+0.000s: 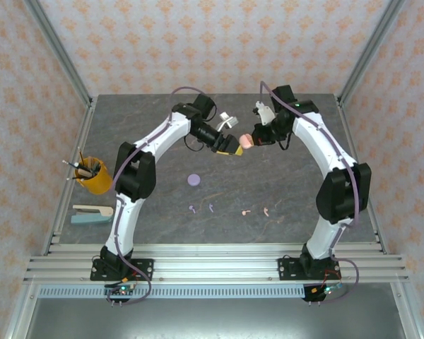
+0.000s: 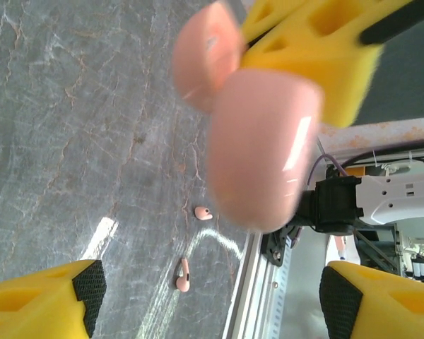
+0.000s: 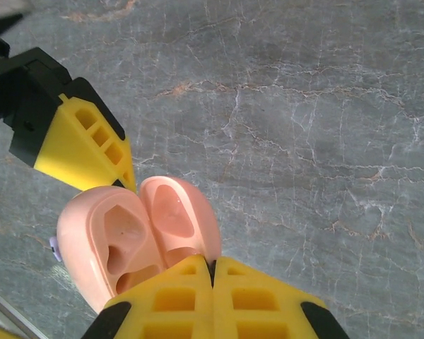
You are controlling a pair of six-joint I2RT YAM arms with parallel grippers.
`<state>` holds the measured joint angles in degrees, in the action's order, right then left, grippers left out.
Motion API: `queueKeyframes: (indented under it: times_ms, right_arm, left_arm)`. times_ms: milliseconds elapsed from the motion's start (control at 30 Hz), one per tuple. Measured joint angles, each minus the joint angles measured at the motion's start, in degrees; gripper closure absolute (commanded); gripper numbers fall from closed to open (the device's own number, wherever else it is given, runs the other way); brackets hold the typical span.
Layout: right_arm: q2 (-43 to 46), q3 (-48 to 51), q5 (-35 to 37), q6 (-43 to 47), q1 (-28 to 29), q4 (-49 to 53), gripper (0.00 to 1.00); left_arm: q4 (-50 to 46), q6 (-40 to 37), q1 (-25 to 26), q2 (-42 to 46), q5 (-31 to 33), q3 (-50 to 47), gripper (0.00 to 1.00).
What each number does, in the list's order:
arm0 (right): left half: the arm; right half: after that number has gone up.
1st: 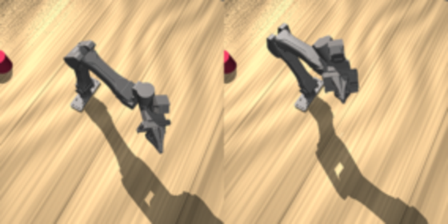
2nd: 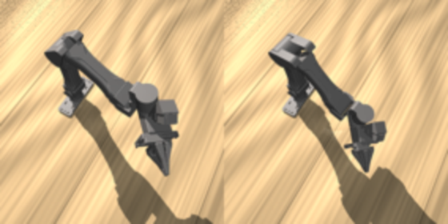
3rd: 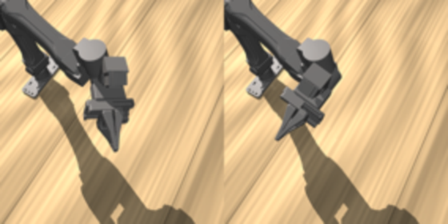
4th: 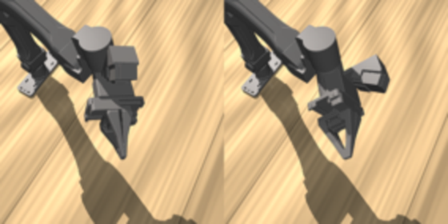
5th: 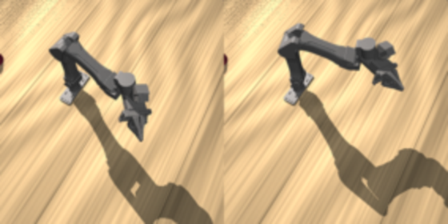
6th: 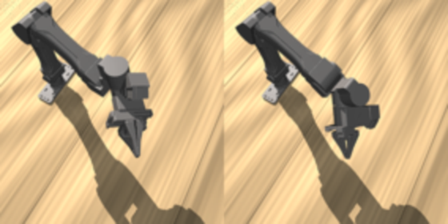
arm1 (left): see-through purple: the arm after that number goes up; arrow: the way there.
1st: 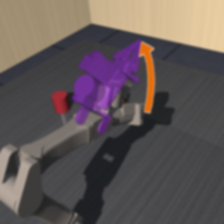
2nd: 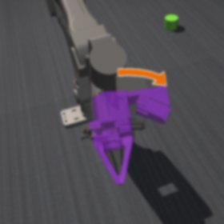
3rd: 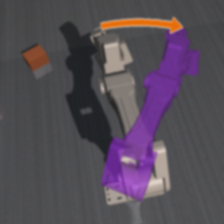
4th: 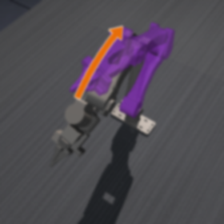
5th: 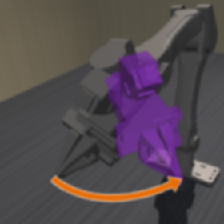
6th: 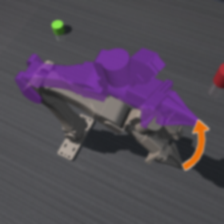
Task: Insert the wireless bluetooth earbuds into the charging case
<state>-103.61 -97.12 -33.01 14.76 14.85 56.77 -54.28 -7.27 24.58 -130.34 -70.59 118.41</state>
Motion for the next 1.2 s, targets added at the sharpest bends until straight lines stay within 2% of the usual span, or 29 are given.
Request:
queueKeyframes:
  times_ms: [167, 500, 1200]
  right_arm:
    - [-3.2, -1.2, -0.8, 0.9, 0.0, 0.3, 1.00]
    - [-3.6, -1.2, -3.7, 1.0, 0.0, 0.4, 1.00]
    - [-3.9, -1.3, -5.6, 1.0, 0.9, 0.3, 1.00]
  left_arm:
    - [-1.0, -0.2, -0.9, -2.9, -0.8, 4.1, 0.21]
    - [-2.2, -0.1, -2.2, -5.2, -2.2, 9.0, 0.27]
    - [-4.7, -0.3, -2.2, -8.6, -7.0, 12.1, 0.49]
